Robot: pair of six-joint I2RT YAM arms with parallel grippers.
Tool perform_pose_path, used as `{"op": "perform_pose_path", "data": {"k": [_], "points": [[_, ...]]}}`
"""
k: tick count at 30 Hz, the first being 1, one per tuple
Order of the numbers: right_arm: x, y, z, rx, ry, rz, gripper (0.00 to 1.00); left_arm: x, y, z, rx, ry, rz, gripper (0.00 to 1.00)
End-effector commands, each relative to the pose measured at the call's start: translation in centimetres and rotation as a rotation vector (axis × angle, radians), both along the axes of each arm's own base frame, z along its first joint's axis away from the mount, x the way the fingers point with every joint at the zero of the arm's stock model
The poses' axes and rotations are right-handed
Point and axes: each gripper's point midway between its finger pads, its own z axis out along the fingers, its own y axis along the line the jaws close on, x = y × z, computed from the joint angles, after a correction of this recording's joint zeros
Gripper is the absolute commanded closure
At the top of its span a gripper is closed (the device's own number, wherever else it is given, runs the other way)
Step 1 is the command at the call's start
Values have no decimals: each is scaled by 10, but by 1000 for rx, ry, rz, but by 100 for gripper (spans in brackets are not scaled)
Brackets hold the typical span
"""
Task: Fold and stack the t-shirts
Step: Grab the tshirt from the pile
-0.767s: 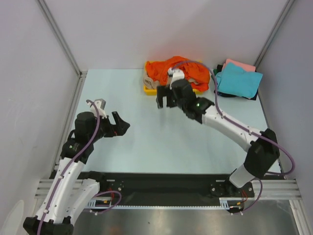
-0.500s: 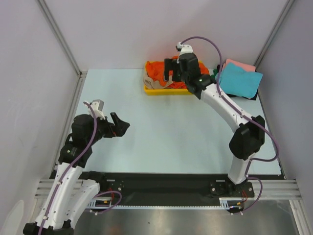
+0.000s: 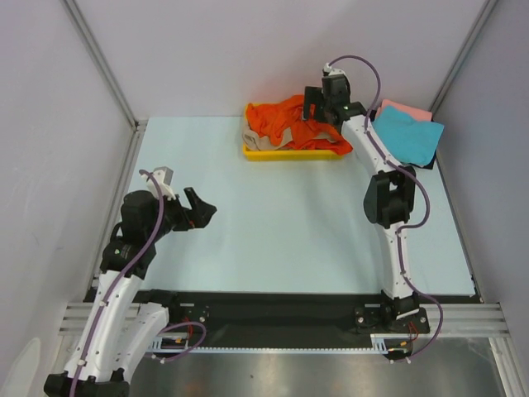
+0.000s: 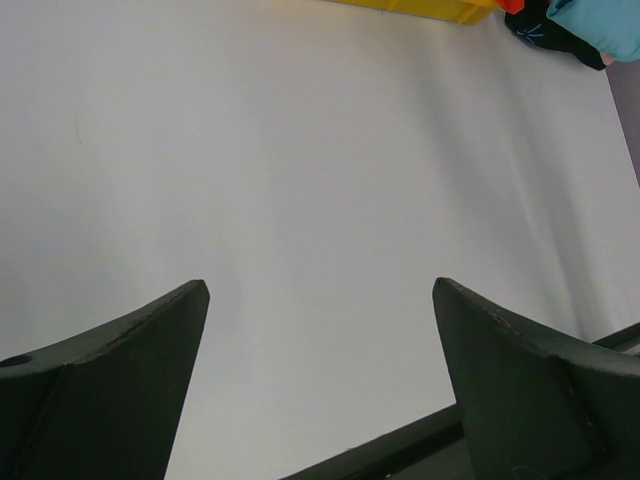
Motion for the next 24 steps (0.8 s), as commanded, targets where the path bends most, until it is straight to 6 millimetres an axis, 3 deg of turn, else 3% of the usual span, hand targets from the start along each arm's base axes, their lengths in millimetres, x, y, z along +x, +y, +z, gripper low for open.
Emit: {"op": "perform_pose_path", "data": {"k": [1,3,4,6,7,9,12,13,14,15,17,18,20,21,23,24], "points": [[19,8,1,12,-37,39,4,5,0,6,-11,-37,-10,0],[28,10,1,13,-59,36,7,5,0,6,-15,-36,-15,0],[31,12,-11,10,-45,37,11,6,0,6,-16,-36,-13,0],[35,12,-11,16,-60,35,18,6,1,5,-16,-33,-10,0],[36,12,-15,13,-57,34,31,6,1,6,-17,-35,-13,0],[37,12,-14,18,-65,29,45,7,3,5,-19,-34,-7,0],[38,10,-12,14,-71,22,75,8,5,5,-24,-33,-1,0],[37,10,-11,8,-74,22,92,8,5,5,-24,-34,1,0],[37,11,-2,6,-91,18,100,8,6,6,-26,-37,3,0],[36,12,7,3,-107,23,100,9,7,5,-25,-35,7,0],[30,26,38,-11,-172,64,100,8,8,6,-24,-38,12,0],[23,31,73,-8,-233,82,100,9,8,5,-23,-39,13,0],[4,57,118,-25,-312,144,100,9,10,5,-18,-38,24,0],[-15,66,189,11,-443,164,100,9,10,4,-18,-36,26,0],[-51,78,264,29,-595,197,100,10,10,4,-17,-33,27,0],[-98,93,319,25,-707,245,100,10,10,3,-17,-29,26,0]]}}
